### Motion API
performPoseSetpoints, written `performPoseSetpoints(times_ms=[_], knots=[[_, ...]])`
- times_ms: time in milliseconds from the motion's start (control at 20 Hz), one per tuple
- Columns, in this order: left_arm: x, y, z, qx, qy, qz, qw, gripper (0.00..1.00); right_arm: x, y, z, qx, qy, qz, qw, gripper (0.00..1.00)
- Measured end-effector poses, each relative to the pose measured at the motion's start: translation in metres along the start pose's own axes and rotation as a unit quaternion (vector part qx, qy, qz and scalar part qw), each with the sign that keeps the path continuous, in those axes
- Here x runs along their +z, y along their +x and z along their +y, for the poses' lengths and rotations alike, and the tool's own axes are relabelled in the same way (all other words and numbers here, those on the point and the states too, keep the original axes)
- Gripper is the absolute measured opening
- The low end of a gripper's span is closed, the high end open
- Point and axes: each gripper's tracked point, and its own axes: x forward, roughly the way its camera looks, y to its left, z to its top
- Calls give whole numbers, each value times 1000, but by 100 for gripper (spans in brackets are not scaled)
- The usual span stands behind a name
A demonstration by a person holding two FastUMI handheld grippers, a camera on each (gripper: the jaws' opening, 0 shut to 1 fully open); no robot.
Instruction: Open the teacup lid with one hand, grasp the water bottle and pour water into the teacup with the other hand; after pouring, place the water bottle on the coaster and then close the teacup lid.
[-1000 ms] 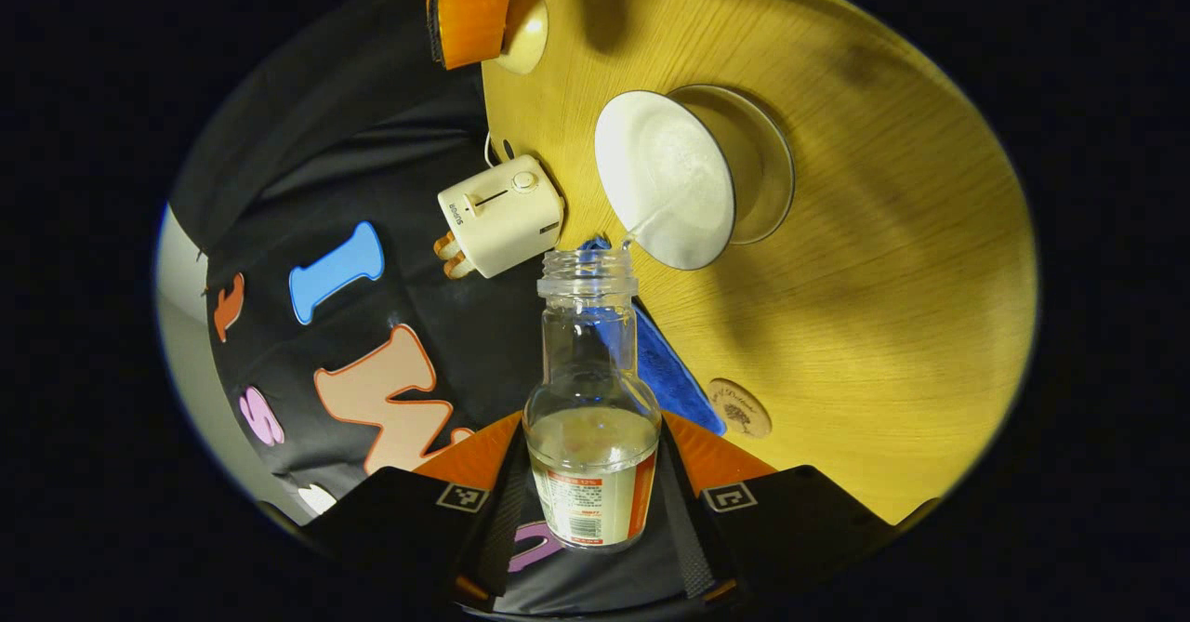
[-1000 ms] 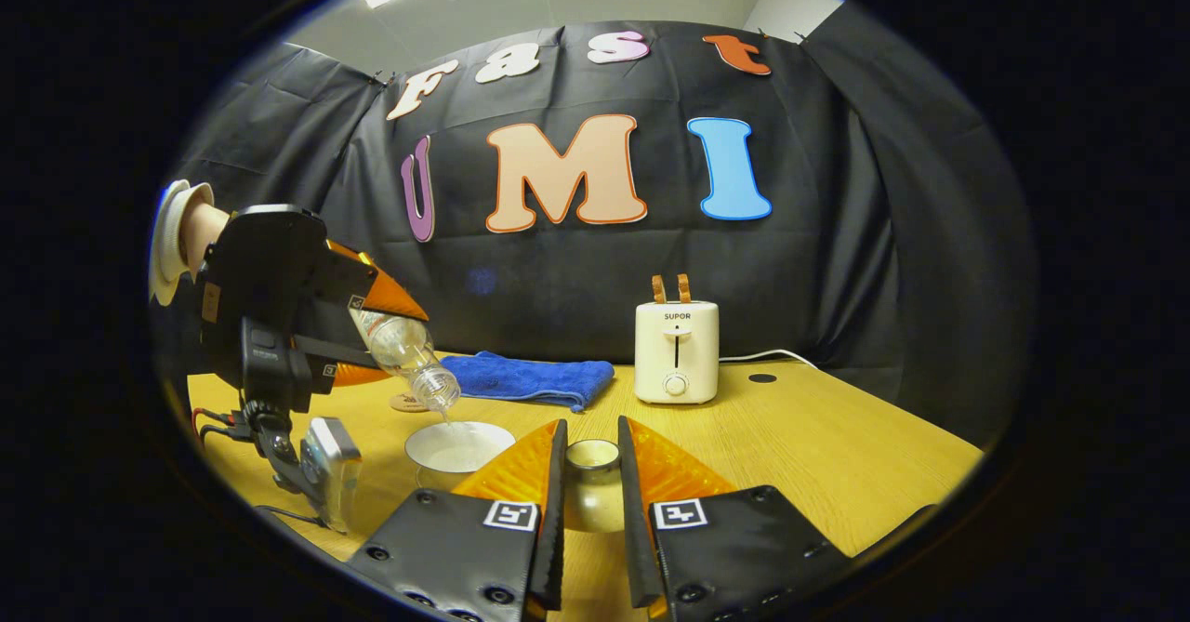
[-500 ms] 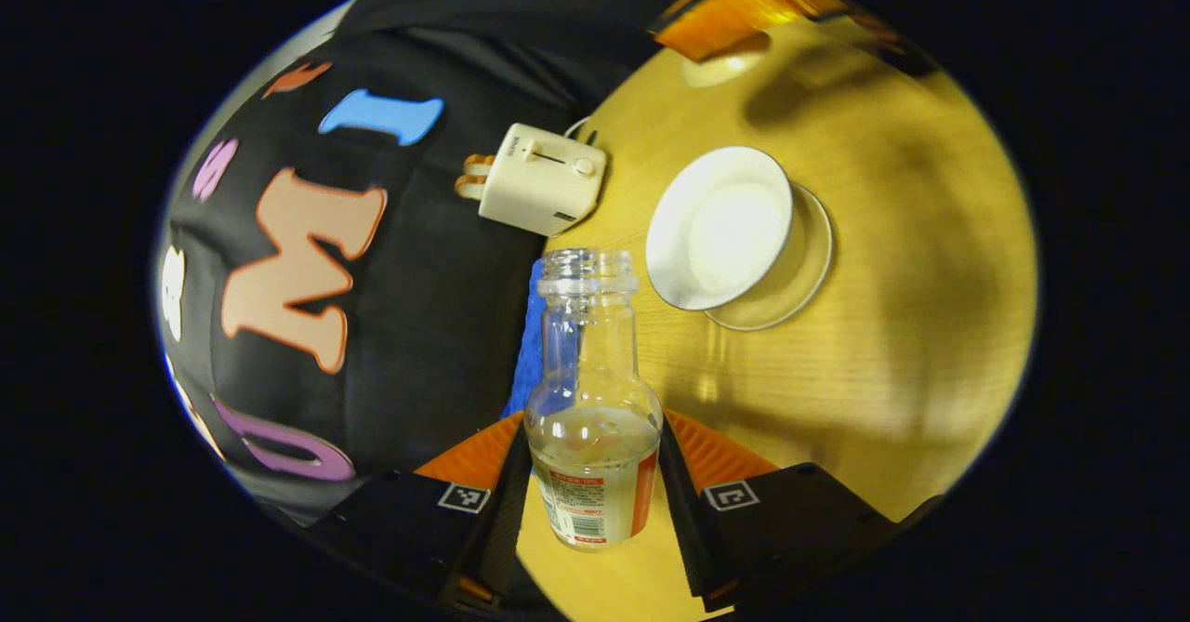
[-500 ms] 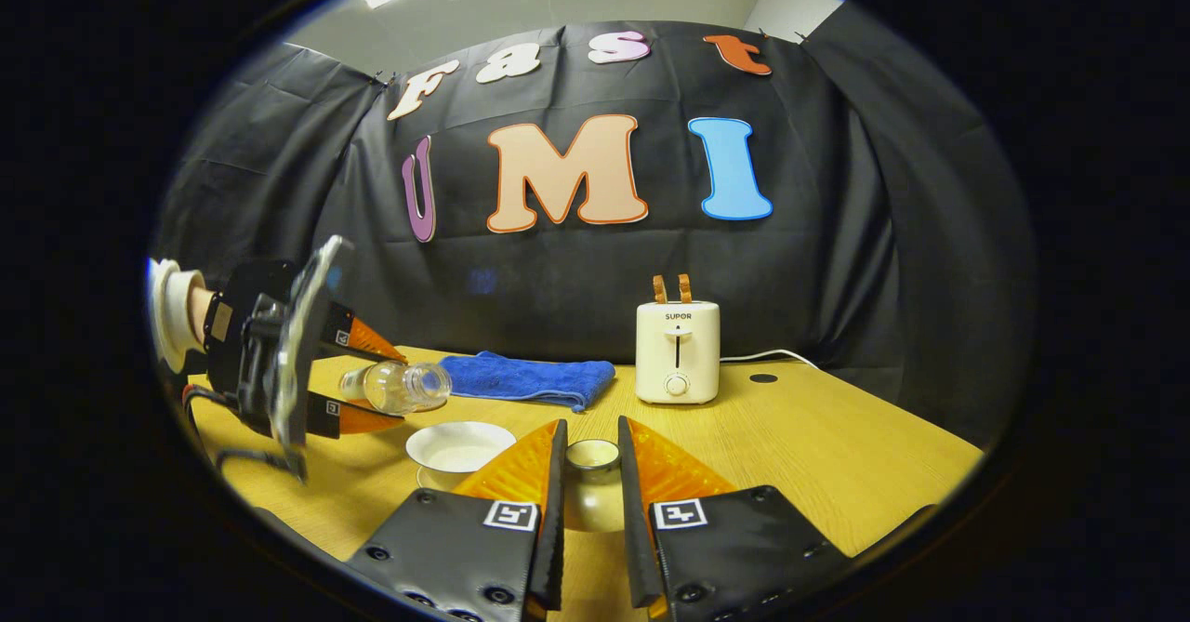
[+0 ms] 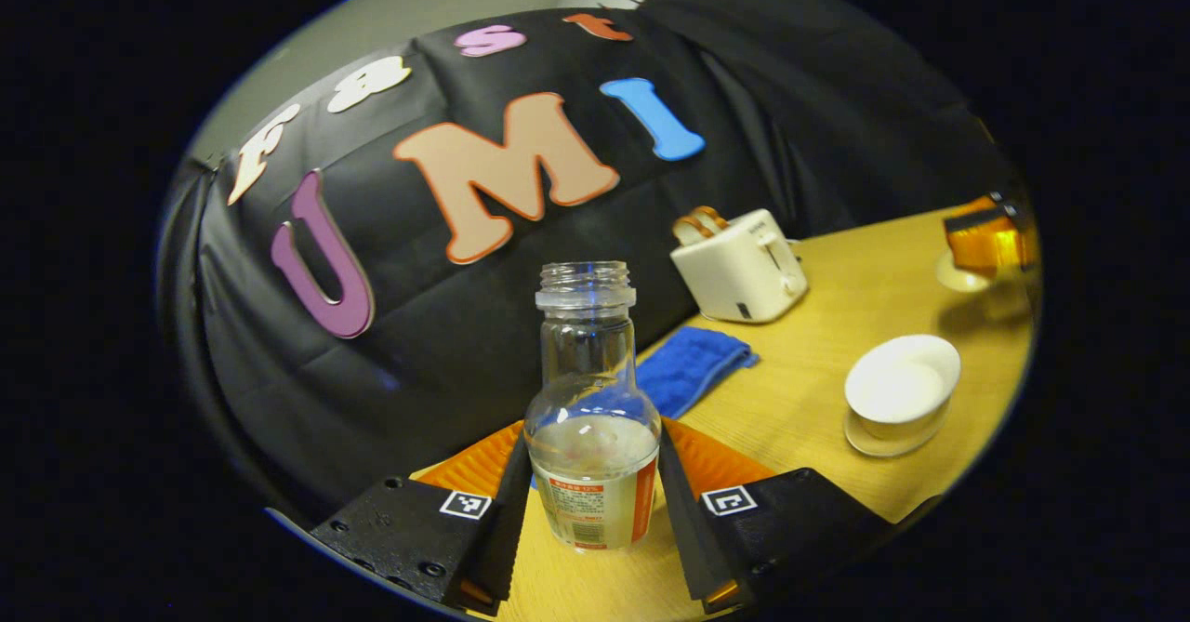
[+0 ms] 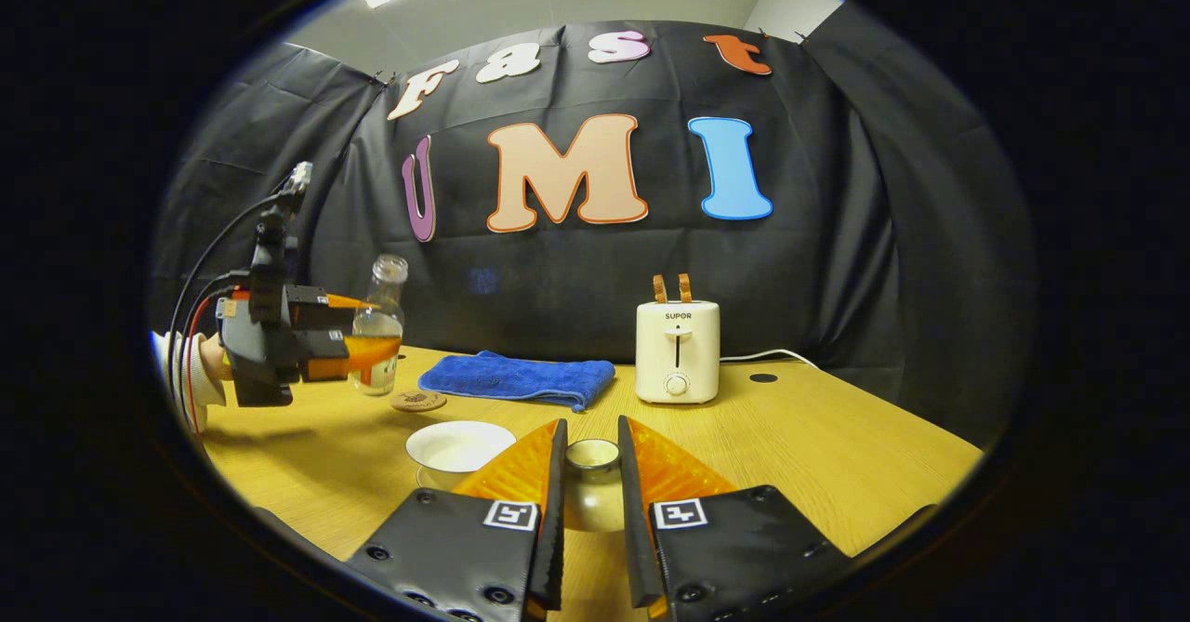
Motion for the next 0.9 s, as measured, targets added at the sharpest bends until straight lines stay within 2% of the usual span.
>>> performPoseSetpoints(times_ms=[150,350,500,650,750,900], knots=[[13,4,5,60,-49,-34,996,67,-1,0,0,0,0,0,1000,31],[9,1,-1,81,-51,-51,994,66,-1,0,0,0,0,0,1000,30],[5,0,-4,77,-51,-64,994,66,-1,0,0,0,0,1,1000,31],[4,8,-10,55,-78,-60,994,66,-1,0,0,0,1,1,1000,31],[-6,24,-26,49,-86,-54,994,67,-1,0,0,0,1,1,1000,31],[-15,22,-25,42,-86,-45,994,67,-1,1,0,0,1,1,1000,30]])
